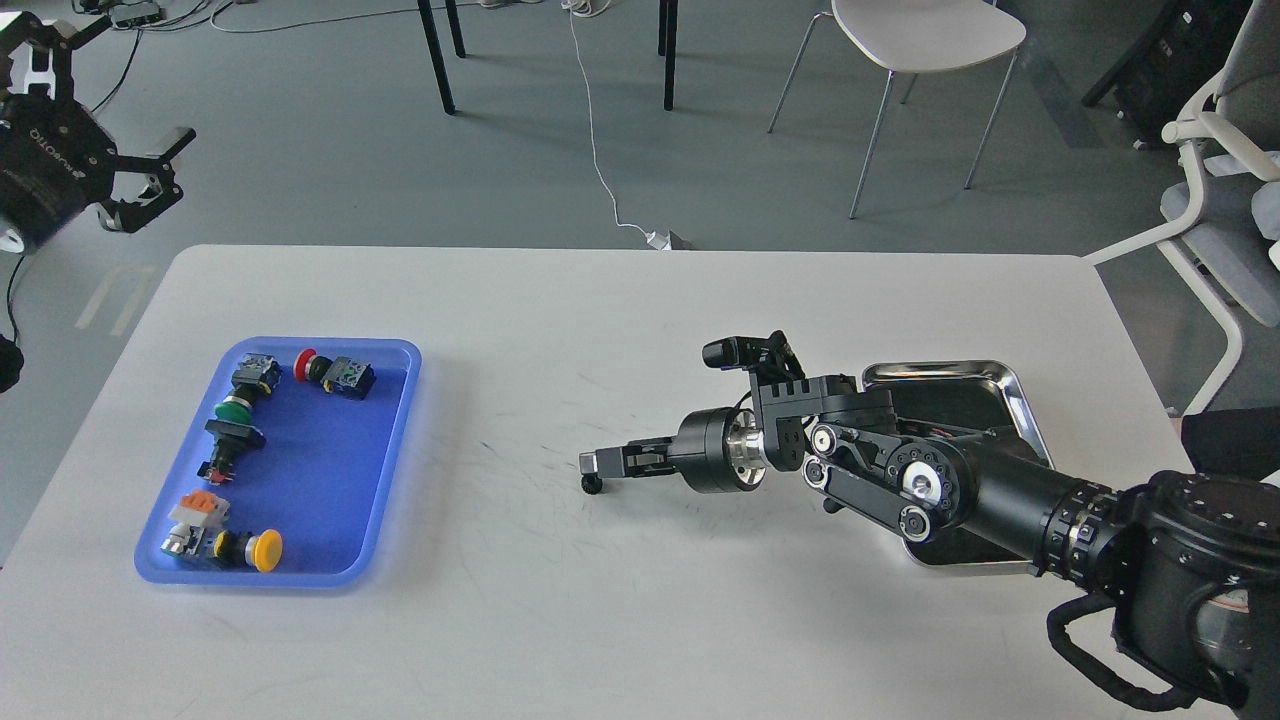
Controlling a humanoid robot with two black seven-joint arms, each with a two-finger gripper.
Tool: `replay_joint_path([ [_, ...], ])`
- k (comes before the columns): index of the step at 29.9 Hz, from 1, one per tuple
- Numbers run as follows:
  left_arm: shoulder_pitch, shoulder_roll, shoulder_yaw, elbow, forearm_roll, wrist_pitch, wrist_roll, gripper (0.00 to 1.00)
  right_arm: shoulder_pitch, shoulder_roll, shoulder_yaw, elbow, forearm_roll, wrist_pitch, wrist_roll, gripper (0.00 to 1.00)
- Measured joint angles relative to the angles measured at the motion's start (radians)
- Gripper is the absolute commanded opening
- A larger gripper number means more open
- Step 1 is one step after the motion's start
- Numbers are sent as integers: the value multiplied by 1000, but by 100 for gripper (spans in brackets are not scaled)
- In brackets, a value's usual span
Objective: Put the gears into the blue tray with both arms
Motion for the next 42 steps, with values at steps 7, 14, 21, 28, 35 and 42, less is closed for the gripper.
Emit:
replay_joint_path([
  [7, -27, 58, 22, 2, 17, 0, 14, 99, 0, 0, 201, -42, 32, -32, -19, 78],
  [14, -45, 69, 99, -4, 84, 0, 33, 99, 3, 0, 242, -53, 196, -81, -24, 85],
  [21, -50, 56, 111, -33, 138, 0, 4, 99, 6, -5, 250, -53, 423, -140, -24, 90],
  [28, -47, 20, 112, -104, 363, 1, -39, 99, 2, -81, 283, -60, 668, -187, -23, 94],
  [35, -39, -13, 158, -218, 559, 46, -95, 99, -11, -153, 368, -60, 802, -204, -19, 94],
  [42, -37, -33, 194, -308, 740, 119, -166, 99, -32, -207, 458, -57, 838, -218, -19, 94],
])
